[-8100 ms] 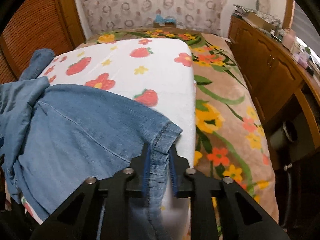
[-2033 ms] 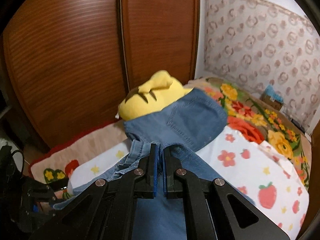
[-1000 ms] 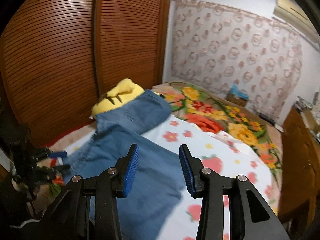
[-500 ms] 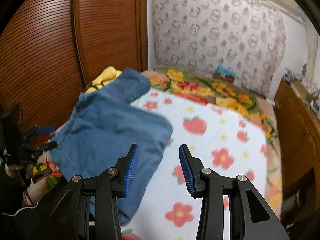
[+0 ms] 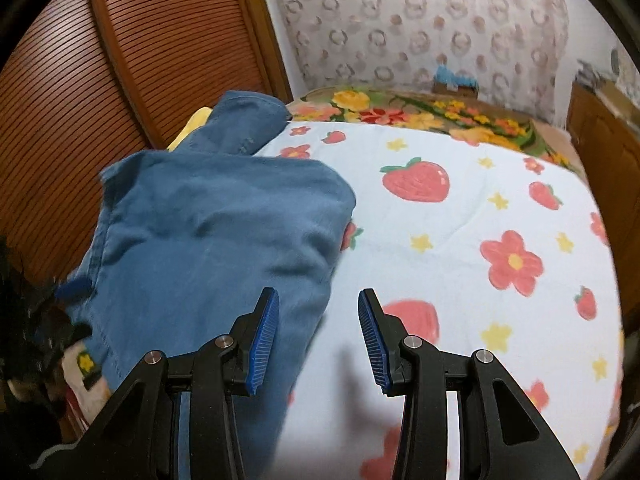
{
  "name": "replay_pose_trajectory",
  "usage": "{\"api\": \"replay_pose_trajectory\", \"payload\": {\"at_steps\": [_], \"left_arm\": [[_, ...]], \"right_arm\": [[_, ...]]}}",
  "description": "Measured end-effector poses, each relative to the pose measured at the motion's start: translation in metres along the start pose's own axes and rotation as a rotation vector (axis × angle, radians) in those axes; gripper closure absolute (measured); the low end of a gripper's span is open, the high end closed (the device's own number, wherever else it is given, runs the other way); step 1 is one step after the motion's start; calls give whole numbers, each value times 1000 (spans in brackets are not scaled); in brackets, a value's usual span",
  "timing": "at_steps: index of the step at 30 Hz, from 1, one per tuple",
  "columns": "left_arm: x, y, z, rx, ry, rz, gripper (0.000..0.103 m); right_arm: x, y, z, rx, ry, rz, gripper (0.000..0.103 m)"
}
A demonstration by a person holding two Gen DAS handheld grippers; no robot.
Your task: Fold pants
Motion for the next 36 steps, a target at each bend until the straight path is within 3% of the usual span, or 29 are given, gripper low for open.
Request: {"api": "replay_pose_trajectory", "payload": {"at_steps": [11,24,26,28,31,34,36], "left_arm": [[9,13,-11,42,-15,6,20],[10,15,-13,50,-6,4,20],[9,16,-13,54,-4,-1,20],[9,16,-12,57,2,-3,20],[10,17,-12,58,6,3,20],[9,18,-10,58,4,6,20],[9,17,-9,55,6,9,20]], "right_arm": [[-1,-1,-26,31,-38,-29,60],[-34,-38,-95,124,-106,-236,60],[-33,-44,-96,104,-105,-231,93],[-29,-53,-83,30,-114,-199,93],[-15,-61,-48,-147,-124,-128,95],[-2,-58,-41,-143,-58,-44,95],[0,-51,-41,-114,12,2,87]]}}
Point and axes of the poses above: each gripper's, at about its wrist camera, not at the fingertips, and z roughly against the way its jaws point, x to its left, y to its underside, the point moved 1 cm from there along -z, roughly the way its jaws point, and after that the axes turned 12 degrees about -x, right-handed, at the moved point
